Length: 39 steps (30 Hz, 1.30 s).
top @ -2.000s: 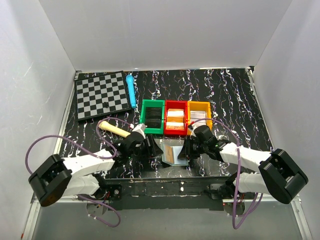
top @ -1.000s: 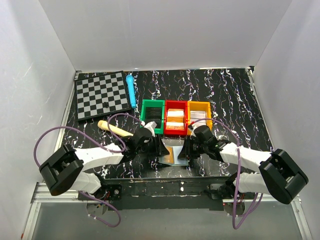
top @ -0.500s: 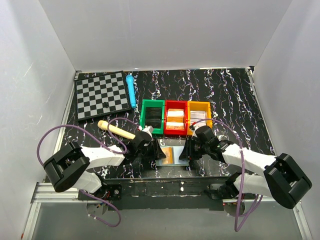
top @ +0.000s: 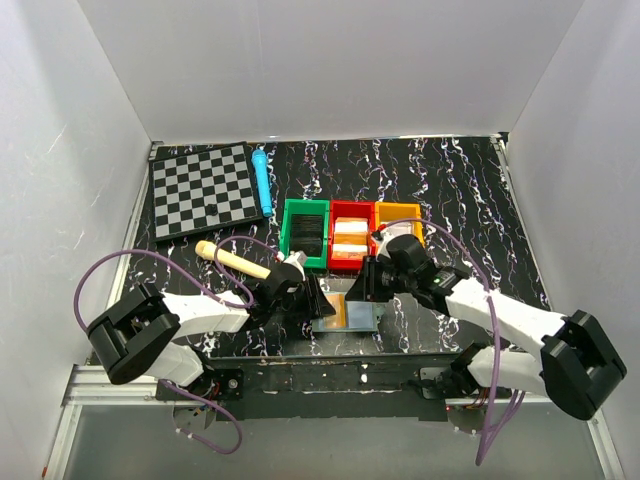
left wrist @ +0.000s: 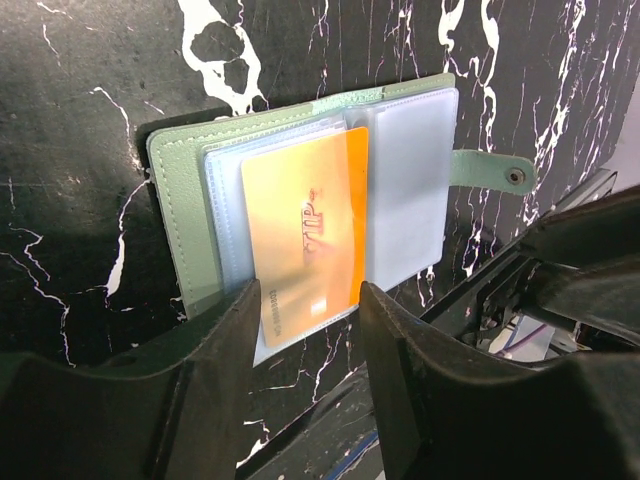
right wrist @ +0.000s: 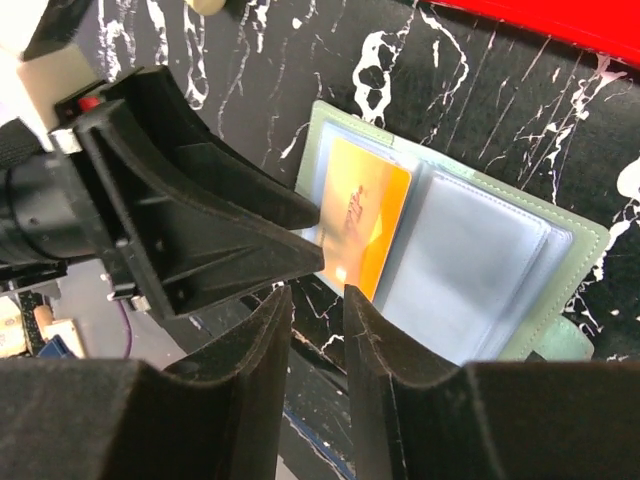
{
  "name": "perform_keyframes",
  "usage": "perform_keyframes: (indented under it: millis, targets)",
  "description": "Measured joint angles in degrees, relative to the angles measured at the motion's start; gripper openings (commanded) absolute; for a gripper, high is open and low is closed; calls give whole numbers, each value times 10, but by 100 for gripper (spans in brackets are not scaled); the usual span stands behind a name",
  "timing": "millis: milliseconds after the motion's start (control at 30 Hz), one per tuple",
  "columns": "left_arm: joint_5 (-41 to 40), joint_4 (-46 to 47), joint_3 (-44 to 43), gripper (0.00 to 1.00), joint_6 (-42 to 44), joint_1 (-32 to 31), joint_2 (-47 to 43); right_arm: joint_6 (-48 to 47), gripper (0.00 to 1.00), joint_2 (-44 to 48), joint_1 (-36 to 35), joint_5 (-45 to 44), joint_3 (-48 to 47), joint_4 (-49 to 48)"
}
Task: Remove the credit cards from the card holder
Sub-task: Remove the credit card from the card holder.
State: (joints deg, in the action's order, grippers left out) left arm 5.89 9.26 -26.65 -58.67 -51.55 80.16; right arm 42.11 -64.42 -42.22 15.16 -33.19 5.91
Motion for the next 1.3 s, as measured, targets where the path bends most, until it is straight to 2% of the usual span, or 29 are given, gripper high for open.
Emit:
perform_keyframes:
  millis: [233,600,933,1133,1300]
  targets:
    - [0,2,5,47,-1,0,-6,5,28,-83,-3,-5,-8,0]
    - [-13,-23,16,48,1,1,-32,14,24,-137,-3,-1,-7,-30]
    - [-19,-25,23,47,1,2,-42,17,23,-174,-11,5,-8,-49]
    - [-18,-19,26,48,1,3,-42,23,27,-178,-18,7,-8,-61]
    - [-17,-19,26,48,2,4,-42,27,24,-190,-20,9,-17,-63]
